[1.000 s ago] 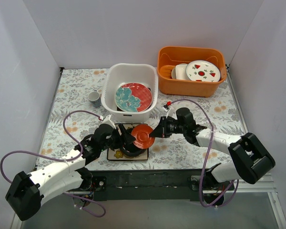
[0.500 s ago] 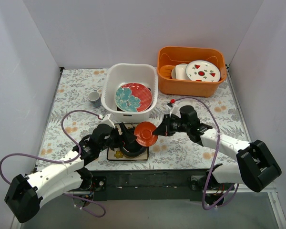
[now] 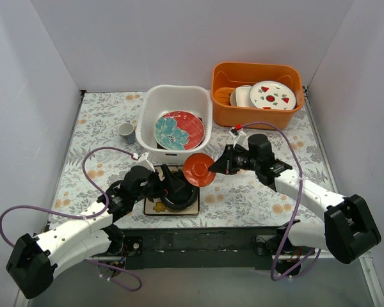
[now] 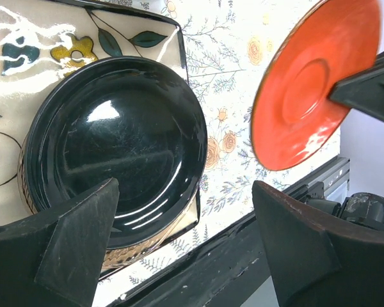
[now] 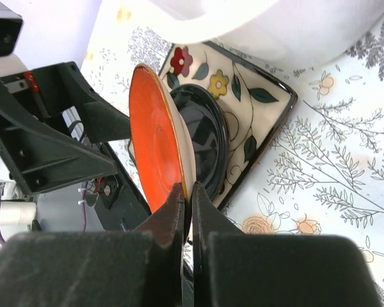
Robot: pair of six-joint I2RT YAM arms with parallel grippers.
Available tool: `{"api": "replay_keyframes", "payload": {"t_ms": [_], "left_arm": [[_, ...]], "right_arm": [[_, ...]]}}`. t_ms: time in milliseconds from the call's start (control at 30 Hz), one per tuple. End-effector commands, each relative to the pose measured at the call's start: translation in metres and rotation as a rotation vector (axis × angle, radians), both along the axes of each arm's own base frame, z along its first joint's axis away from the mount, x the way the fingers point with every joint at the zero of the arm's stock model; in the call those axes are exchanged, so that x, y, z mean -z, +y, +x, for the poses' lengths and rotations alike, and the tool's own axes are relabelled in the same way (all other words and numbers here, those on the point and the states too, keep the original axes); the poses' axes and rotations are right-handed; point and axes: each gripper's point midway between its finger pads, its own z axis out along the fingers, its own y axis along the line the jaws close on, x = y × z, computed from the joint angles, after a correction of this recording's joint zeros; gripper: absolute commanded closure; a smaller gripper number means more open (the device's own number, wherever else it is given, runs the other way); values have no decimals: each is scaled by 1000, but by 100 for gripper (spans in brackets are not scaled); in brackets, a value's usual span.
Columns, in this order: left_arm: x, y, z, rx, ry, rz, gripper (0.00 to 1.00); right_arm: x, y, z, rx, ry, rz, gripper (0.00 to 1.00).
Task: Place the plates into the plastic bin on the countertop
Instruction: Pick up the plate at the center of the board, then place the plate in the plastic bin.
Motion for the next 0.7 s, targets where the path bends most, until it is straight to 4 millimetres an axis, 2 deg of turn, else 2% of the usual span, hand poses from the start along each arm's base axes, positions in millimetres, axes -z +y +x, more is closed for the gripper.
{"api": "replay_keyframes", "payload": {"t_ms": [0, 267, 300, 367, 400, 467, 500, 667], "left_arm": [[-8, 0, -1, 8, -37, -18, 15], [19, 2, -8, 59, 5, 68, 11], [26, 2, -8, 61, 21, 86, 10], [30, 2, -7, 58, 23, 91, 10], [31, 2, -6, 51, 23, 92, 10], [31, 2, -5, 47, 19, 85, 10], [30, 1, -5, 48, 18, 75, 9], [36, 4, -8, 49, 19, 79, 9]], "right_arm": [[-43, 5, 11, -7, -129, 63, 99], [-69, 2, 25, 37, -208, 56, 99], [-81, 3, 29, 40, -233, 64, 99], [-86, 5, 37, 44, -245, 53, 99], [-97, 8, 41, 41, -266, 64, 99], [-98, 12, 47, 33, -265, 59, 99], [-106, 14, 52, 34, -282, 66, 99], [-107, 26, 67, 15, -276, 75, 99]]}}
